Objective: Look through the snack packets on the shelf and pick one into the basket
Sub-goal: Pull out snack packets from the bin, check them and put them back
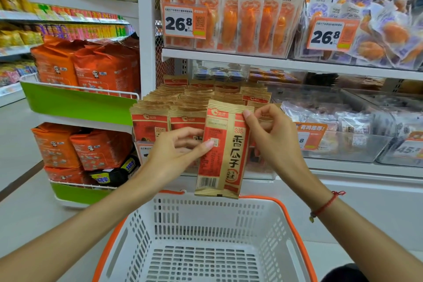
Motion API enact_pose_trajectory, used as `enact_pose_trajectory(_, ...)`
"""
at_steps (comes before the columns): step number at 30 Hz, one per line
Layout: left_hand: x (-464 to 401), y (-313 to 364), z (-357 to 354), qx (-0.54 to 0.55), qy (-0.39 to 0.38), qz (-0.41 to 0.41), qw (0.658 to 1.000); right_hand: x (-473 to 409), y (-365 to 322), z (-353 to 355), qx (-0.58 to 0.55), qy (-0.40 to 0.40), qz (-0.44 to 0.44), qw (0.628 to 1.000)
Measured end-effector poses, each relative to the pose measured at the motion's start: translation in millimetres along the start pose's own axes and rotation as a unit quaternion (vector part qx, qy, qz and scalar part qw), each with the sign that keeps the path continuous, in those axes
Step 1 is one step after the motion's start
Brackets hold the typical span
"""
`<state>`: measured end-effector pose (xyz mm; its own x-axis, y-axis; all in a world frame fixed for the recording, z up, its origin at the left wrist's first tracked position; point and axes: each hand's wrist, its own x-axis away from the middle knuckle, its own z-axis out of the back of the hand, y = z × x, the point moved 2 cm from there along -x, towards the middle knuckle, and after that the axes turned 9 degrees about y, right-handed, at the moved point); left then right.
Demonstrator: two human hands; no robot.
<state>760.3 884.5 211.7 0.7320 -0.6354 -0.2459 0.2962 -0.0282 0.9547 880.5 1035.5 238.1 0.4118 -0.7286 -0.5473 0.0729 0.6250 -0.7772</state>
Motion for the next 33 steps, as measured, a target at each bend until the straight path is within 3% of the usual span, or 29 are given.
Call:
enact_pose_trajectory(17, 1.8, -2.8, -4.1, 0.017, -0.033, 0.030, 0.999, 3.2, 2.7, -0.5, -0.031, 0.033, 0.026, 0.999)
enact_pose_trajectory(28, -1.0, -2.3, 8.3, 0.145, 0.106, 0.052, 0.982, 13.2, 2.7, -15.3, -0.002, -0.181, 0.089, 0.979)
enact_pose_trajectory(33, 0.3, -5.6, 9.0, 0.171, 0.109, 0.075, 0.976, 10.4, 0.8, -10.9, -0.039, -0.279, 0.079, 0.956)
